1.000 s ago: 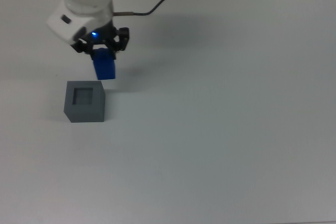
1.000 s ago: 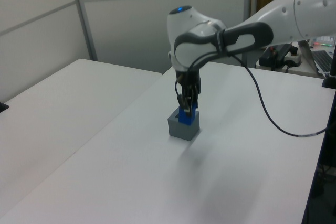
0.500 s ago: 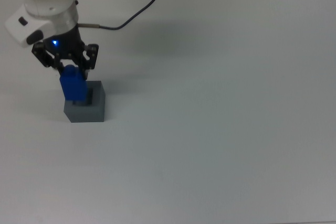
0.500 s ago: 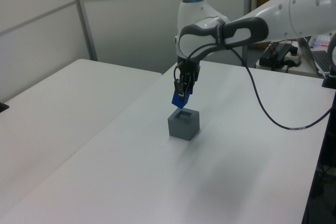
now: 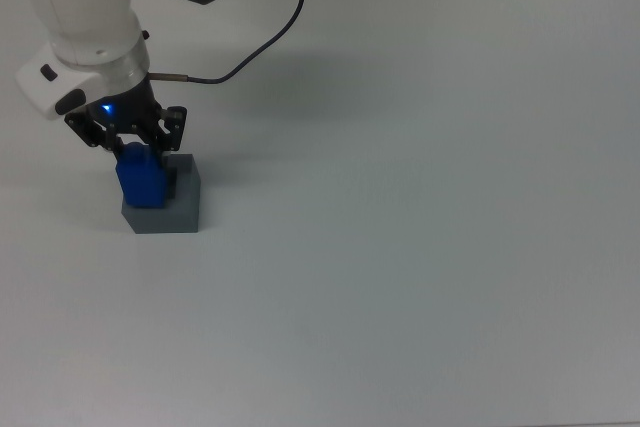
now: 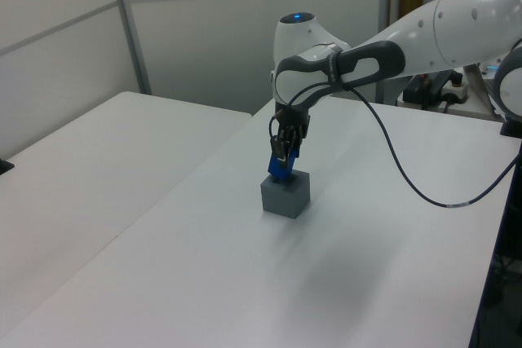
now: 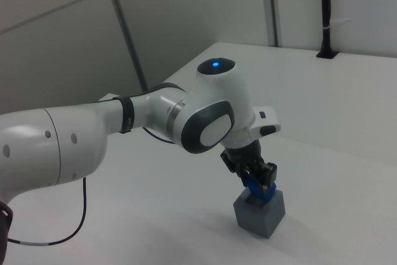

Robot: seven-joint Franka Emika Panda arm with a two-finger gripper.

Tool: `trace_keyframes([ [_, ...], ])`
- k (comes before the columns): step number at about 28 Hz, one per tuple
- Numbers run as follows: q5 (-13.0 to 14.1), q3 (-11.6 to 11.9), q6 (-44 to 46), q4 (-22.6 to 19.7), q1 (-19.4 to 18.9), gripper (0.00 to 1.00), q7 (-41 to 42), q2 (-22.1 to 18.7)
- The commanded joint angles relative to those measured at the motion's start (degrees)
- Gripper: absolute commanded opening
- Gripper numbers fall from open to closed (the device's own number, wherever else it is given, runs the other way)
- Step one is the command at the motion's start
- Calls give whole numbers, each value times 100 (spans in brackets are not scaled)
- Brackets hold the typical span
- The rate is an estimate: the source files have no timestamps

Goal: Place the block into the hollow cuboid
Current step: 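Lower the blue block into the opening of the grey cube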

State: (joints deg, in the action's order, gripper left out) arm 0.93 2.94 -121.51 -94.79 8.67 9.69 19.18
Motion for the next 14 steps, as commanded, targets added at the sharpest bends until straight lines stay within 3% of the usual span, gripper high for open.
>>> trace_keyframes([
  [1, -93, 5, 215, -4, -6, 0, -20, -2],
  [14, -163, 5, 778, 22, -6, 0, 104, -125],
])
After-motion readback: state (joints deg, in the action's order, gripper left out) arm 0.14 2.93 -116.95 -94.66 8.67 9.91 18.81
